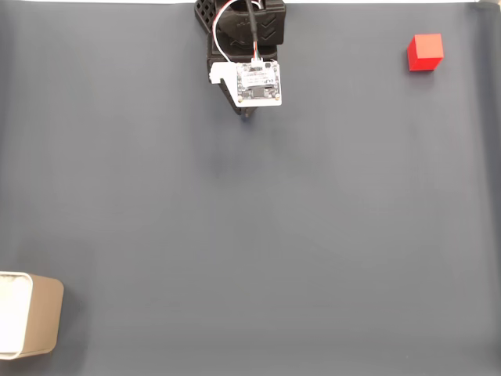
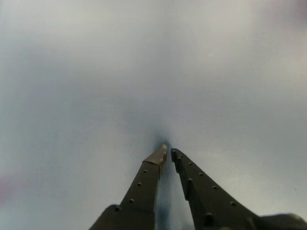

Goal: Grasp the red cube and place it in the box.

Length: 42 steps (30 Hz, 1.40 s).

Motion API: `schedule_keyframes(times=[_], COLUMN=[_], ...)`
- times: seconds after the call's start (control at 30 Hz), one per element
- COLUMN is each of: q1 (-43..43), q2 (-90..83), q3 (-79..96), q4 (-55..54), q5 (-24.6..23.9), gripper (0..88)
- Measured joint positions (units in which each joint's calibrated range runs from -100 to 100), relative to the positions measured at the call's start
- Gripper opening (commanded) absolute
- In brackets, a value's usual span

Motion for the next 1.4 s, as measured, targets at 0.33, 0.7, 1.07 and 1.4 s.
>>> schedule_keyframes(times=[0.33, 0.7, 1.07, 1.4], q1=[0.0, 0.1, 1.0, 0.9], q2=[0.0, 0.3, 5.8, 16.3], q3=[0.0, 0.0, -3.1, -14.7], q4=[-3.4, -15.4, -26.9, -29.8], q5=[-1.3, -1.8, -1.4, -0.8], gripper=[0.0, 0.0, 0.0, 0.1])
